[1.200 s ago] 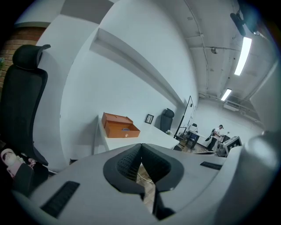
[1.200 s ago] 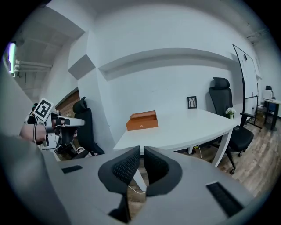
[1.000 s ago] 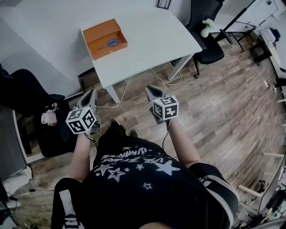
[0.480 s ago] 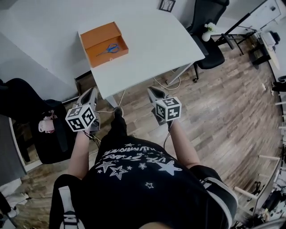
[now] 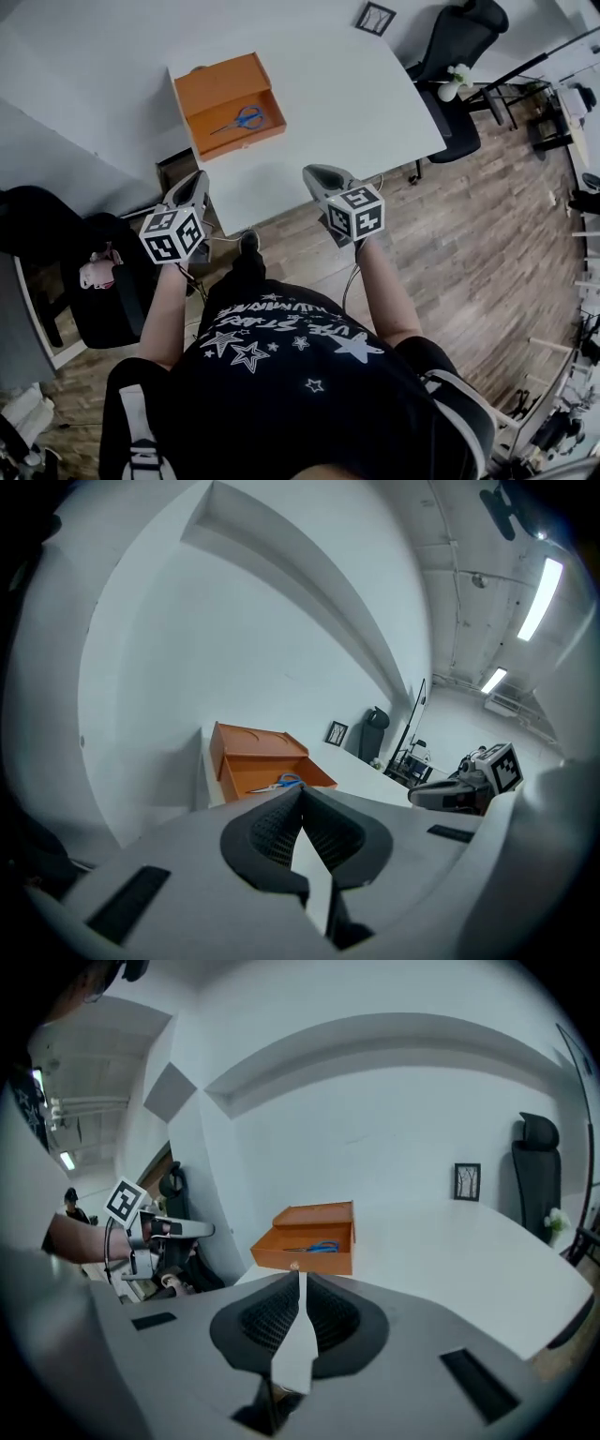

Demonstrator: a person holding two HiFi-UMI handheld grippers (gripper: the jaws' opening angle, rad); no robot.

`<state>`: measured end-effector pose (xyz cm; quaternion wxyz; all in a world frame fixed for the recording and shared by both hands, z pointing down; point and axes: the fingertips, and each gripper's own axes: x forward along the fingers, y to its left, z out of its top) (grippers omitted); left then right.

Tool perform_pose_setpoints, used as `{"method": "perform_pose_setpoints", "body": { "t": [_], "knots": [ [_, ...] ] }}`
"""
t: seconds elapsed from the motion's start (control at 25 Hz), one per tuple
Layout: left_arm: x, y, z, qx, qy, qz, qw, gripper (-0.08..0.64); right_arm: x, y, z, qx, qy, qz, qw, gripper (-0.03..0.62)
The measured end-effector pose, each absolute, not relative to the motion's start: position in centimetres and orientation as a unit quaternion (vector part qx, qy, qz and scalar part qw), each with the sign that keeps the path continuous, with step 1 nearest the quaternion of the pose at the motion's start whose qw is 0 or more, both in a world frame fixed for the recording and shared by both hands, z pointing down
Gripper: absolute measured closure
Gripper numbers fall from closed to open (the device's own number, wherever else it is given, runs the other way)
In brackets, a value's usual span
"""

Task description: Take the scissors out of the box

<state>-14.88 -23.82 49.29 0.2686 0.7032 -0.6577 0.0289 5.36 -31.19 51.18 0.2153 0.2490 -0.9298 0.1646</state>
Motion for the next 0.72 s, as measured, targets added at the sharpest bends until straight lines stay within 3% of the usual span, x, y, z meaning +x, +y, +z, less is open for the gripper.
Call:
{"method": "perform_pose_setpoints", "body": {
  "t": [0.72],
  "knots": [
    [-24.3,-32.6,50.8,0.692,-0.664,0.019,0.283,0.541,-9.9,-44.6,50.4,0.127,-0.929,-0.067,0.342,0.535]
  ]
}}
